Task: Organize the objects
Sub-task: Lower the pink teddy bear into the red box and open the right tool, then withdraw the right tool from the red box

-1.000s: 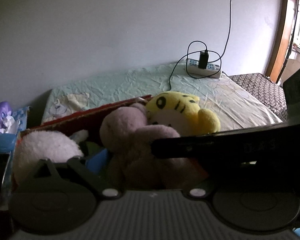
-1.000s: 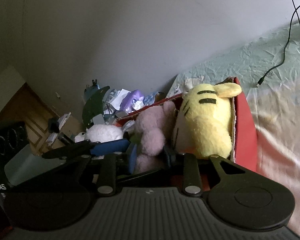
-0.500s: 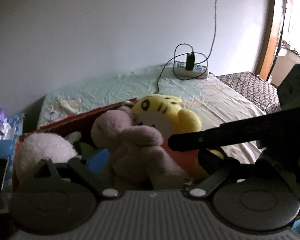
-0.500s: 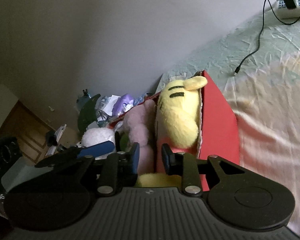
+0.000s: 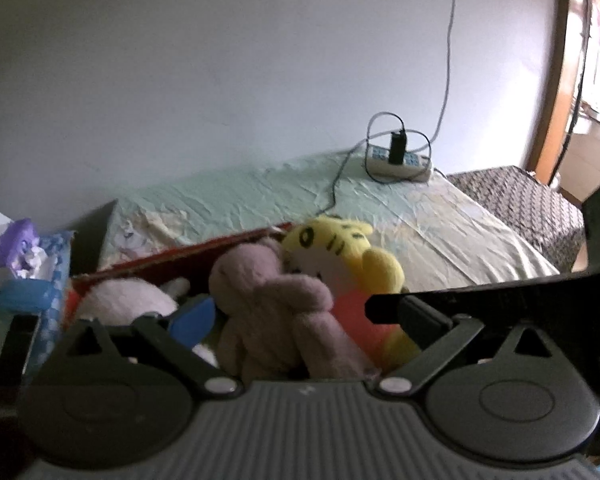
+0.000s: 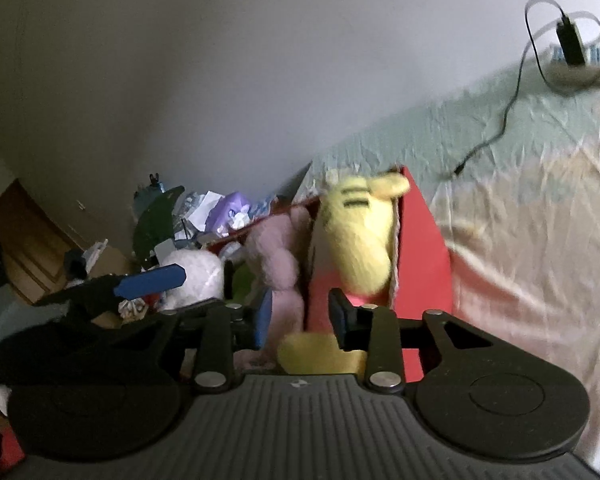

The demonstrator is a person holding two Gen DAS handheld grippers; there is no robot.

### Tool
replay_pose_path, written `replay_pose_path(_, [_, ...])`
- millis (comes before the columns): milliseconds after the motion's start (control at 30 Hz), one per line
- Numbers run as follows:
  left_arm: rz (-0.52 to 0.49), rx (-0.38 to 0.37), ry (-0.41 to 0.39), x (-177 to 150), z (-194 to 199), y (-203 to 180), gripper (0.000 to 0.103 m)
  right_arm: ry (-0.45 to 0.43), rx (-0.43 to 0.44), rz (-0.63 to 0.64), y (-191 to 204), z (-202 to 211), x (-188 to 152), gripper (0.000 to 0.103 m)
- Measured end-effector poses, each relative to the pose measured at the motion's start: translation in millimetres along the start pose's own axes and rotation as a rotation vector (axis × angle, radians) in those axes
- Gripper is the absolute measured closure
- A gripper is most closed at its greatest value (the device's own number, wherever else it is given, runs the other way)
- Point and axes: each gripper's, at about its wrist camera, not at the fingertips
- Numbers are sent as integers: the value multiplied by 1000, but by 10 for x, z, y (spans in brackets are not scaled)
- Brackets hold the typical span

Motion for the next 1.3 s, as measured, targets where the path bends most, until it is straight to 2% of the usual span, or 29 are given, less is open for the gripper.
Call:
replay_pose_path(133, [12, 65, 25, 129, -10, 11, 4, 6, -103, 14, 135, -17, 117, 67])
replay_pose_path(233, [47, 102, 32, 202, 8, 50, 4, -23, -140, -2, 195, 26, 178, 66])
replay_pose_path(367, [100, 153, 48, 262, 1, 107, 4, -61, -226, 30, 292, 86, 241, 53])
replay_pose_path(500, [112, 221, 51, 323, -18, 104, 4, -61, -278, 36, 317, 86, 299, 52])
replay_pose_path(600, [115, 243, 82, 381, -45, 106, 3, -57, -319, 17, 325, 76, 327, 49])
replay_pose_path(700, [111, 277, 135, 386, -121, 113, 4, -59, -379, 19, 337, 51, 310, 39])
replay_pose_path(767, [120, 295, 167, 353, -171, 128, 4, -45, -390, 13, 324, 27, 277, 33])
replay_pose_path(900, [163, 294, 245, 284, -305, 175, 4, -10, -416, 21, 343, -45, 220, 32])
replay_pose_path(1067, [147, 337, 266, 283, -336, 113, 3, -9, -474, 46, 366, -70, 208, 27])
replay_pose_path(1300, [130, 359, 292, 289, -348, 84, 3, 11, -481, 32, 312, -76, 191, 24])
Point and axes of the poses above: each gripper's, at about its wrist camera, not at the fingertips, and z roughly against the way its jaws point, y to its left, x to its top, and after that the axes turned 4 degrees about -z, right-handed
